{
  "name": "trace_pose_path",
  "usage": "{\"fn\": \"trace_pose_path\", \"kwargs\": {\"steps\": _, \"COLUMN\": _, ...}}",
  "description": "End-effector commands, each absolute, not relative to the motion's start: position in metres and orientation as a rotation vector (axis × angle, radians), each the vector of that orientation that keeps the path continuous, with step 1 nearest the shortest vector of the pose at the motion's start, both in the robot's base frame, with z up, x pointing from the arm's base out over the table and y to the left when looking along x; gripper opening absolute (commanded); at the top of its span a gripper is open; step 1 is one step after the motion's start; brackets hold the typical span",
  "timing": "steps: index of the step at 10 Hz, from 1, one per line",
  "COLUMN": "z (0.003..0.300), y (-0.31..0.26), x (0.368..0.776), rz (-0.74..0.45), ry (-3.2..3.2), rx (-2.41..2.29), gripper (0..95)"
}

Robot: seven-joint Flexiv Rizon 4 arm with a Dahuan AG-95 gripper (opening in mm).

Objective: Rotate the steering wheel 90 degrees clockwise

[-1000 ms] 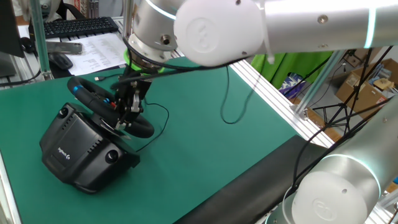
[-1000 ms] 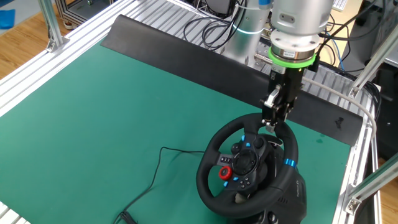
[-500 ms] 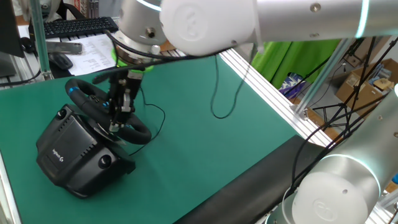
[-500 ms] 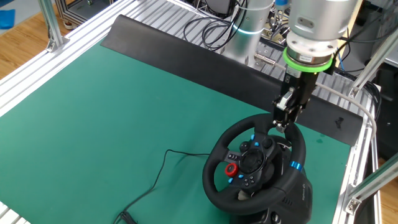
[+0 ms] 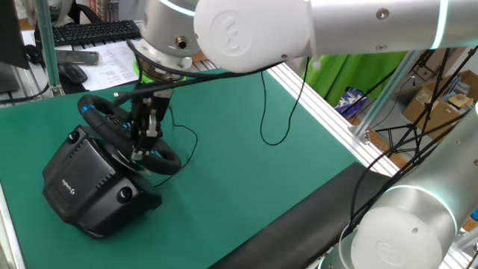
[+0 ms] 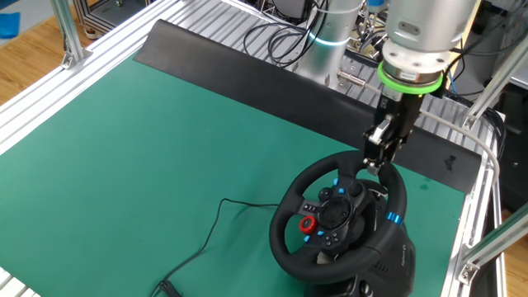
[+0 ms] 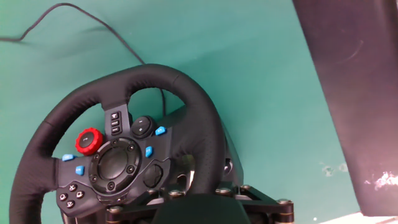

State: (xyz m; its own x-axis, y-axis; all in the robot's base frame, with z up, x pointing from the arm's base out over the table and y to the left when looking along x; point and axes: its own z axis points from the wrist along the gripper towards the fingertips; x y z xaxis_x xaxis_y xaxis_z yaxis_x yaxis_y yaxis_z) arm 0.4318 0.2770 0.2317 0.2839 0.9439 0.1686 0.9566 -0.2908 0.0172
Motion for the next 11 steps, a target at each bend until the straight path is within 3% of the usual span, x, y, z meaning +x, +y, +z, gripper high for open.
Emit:
{"fn": "trace_pose_path", "kwargs": {"steps": 1, "z": 0.2327, "y": 0.2785, "x": 0.4320, "rz": -0.220, "ry": -1.870, "rx": -2.403, "gripper": 0.0}}
{"fn": "trace_pose_path", "kwargs": {"steps": 7, "z": 0.2322, "y": 0.2782, "x": 0.4323, "rz": -0.229, "ry": -2.022, "rx": -2.298, "gripper": 0.0}}
{"fn": "trace_pose_path", "kwargs": {"steps": 10, "z": 0.2322, "y": 0.2782, "x": 0.4323, "rz": -0.334, "ry": -2.157, "rx": -2.145, "gripper": 0.0}}
{"fn": "trace_pose_path", "kwargs": {"steps": 11, "z": 0.2322, "y": 0.2782, "x": 0.4323, "rz": -0.433, "ry": -2.223, "rx": -2.059, "gripper": 0.0}}
